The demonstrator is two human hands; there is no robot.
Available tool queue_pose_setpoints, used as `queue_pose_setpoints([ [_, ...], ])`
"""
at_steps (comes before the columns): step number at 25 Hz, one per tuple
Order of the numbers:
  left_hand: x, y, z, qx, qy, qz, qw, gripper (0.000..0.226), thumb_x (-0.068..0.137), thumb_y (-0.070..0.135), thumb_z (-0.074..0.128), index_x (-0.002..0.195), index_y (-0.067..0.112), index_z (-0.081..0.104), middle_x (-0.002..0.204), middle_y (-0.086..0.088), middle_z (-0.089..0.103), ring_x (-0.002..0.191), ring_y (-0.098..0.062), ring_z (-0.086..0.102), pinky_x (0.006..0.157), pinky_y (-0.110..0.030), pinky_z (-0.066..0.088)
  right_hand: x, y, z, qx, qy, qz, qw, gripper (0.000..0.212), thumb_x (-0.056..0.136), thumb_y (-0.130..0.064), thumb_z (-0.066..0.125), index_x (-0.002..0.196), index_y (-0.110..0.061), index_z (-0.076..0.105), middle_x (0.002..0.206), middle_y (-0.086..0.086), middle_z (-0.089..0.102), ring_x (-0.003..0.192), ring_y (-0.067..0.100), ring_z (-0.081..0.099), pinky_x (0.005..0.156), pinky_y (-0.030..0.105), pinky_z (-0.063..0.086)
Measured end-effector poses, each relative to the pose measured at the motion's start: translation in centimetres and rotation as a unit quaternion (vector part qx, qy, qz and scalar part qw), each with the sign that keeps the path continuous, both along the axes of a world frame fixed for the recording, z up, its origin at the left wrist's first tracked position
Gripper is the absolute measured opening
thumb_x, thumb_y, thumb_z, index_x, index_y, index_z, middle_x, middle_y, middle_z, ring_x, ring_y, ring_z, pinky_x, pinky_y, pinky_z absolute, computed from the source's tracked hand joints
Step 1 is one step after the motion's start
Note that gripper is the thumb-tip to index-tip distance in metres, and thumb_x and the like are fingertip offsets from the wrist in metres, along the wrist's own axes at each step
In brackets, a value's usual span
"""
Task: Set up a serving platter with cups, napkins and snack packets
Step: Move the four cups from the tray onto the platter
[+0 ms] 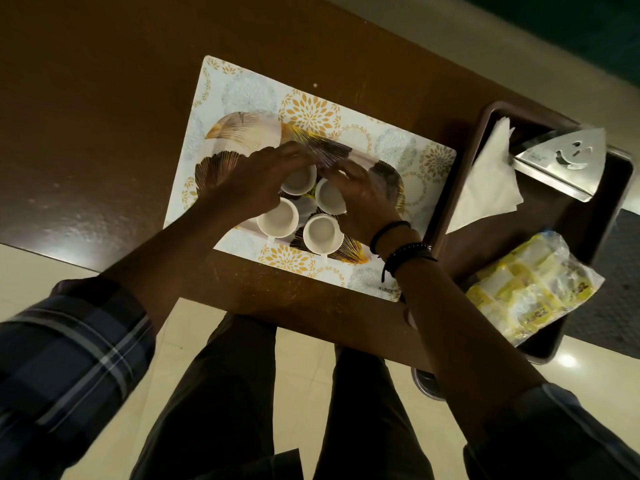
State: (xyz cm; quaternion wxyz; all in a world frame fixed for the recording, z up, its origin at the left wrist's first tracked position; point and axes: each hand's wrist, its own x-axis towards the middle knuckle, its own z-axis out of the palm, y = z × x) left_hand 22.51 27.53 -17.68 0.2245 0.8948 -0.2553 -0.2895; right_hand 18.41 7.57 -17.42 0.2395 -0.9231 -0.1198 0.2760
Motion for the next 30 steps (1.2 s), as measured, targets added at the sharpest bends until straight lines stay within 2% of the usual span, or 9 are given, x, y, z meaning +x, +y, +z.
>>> queue_pose_setpoints([
  [4,-0.6,-0.2,0.2,-0.002,-0.009,0.018,1.0,0.089,0.061,-0.016,0.064,0.139,0.019,0.041,0.147,-0.007,0.041,0.114,-0.04,0.054,0.076,-0.049,0.052,-0.5,-0.3,0.1,0.02,0.012,-0.006,1.0,0.083,0.077,-0.003,0.071,0.148,-0.015,0.03,0.154,0.013,0.029,0.146,0.033,0.021,0.113,0.042,0.031],
  [6,-1.1,-0.5,0.9,0.037,-0.054,0.062,0.996,0.093,0.058,-0.014,0.067,0.139,0.022,0.037,0.142,-0.009,0.046,0.108,-0.043,0.055,0.067,-0.047,0.05,-1.1,-0.9,0.7,0.02,-0.005,-0.052,0.998,0.082,0.08,-0.007,0.067,0.15,-0.019,0.027,0.158,0.009,0.025,0.148,0.032,0.016,0.115,0.045,0.027],
  [8,-1.7,-0.9,1.9,0.067,-0.117,0.11,0.985,0.092,0.057,-0.011,0.068,0.137,0.025,0.037,0.137,-0.008,0.052,0.109,-0.043,0.056,0.066,-0.046,0.049,-1.8,-1.7,1.7,0.045,-0.031,-0.132,0.99,0.076,0.08,-0.009,0.058,0.149,-0.017,0.028,0.156,0.01,0.029,0.147,0.032,0.019,0.118,0.046,0.022],
  [12,-3.3,-3.6,4.2,0.065,-0.204,0.164,0.963,0.081,0.059,-0.007,0.066,0.135,0.018,0.048,0.136,-0.01,0.056,0.114,-0.042,0.056,0.081,-0.044,0.042,-3.8,-5.5,3.2,0.065,-0.093,-0.307,0.945,0.073,0.078,0.002,0.058,0.146,-0.009,0.034,0.147,0.013,0.041,0.139,0.03,0.034,0.117,0.036,0.027],
  [15,-4.9,-7.1,4.9,0.015,-0.132,0.164,0.978,0.076,0.07,-0.003,0.061,0.141,0.016,0.041,0.145,-0.011,0.046,0.131,-0.036,0.042,0.105,-0.047,0.035,-5.9,-9.4,3.6,0.034,-0.112,-0.411,0.904,0.075,0.079,-0.004,0.063,0.147,-0.008,0.031,0.147,0.012,0.041,0.136,0.028,0.038,0.113,0.026,0.026],
  [19,-6.7,-11.5,5.1,-0.017,-0.114,0.131,0.985,0.066,0.082,0.006,0.055,0.144,0.016,0.035,0.145,-0.01,0.043,0.135,-0.032,0.037,0.107,-0.05,0.036,-7.8,-15.6,3.4,0.001,-0.119,-0.501,0.857,0.078,0.079,-0.008,0.066,0.148,-0.009,0.028,0.149,0.011,0.04,0.138,0.027,0.037,0.114,0.038,0.031],
  [25,-7.7,-15.7,5.7,-0.034,-0.104,0.115,0.987,0.066,0.081,0.007,0.058,0.143,0.016,0.037,0.143,-0.01,0.046,0.133,-0.031,0.039,0.104,-0.045,0.034,-6.4,-24.7,3.2,-0.058,-0.108,-0.526,0.841,0.087,0.079,-0.017,0.072,0.15,-0.008,0.023,0.154,0.014,0.03,0.144,0.026,0.028,0.117,0.032,0.024],
  [28,-8.0,-16.7,5.5,-0.032,-0.104,0.125,0.986,0.066,0.081,0.007,0.06,0.142,0.016,0.038,0.142,-0.01,0.047,0.132,-0.032,0.041,0.103,-0.048,0.036,-4.1,-28.4,3.2,-0.064,-0.103,-0.493,0.861,0.086,0.077,-0.017,0.073,0.147,-0.001,0.025,0.154,0.017,0.029,0.144,0.027,0.027,0.119,0.035,0.024],
  [30,-8.4,-17.0,5.2,-0.027,-0.102,0.135,0.985,0.064,0.081,0.008,0.06,0.141,0.016,0.039,0.14,-0.011,0.048,0.131,-0.033,0.041,0.103,-0.05,0.036,-2.8,-30.2,3.1,-0.039,-0.103,-0.467,0.877,0.08,0.077,-0.017,0.073,0.143,0.0,0.032,0.149,0.017,0.035,0.14,0.029,0.035,0.115,0.038,0.031],
])
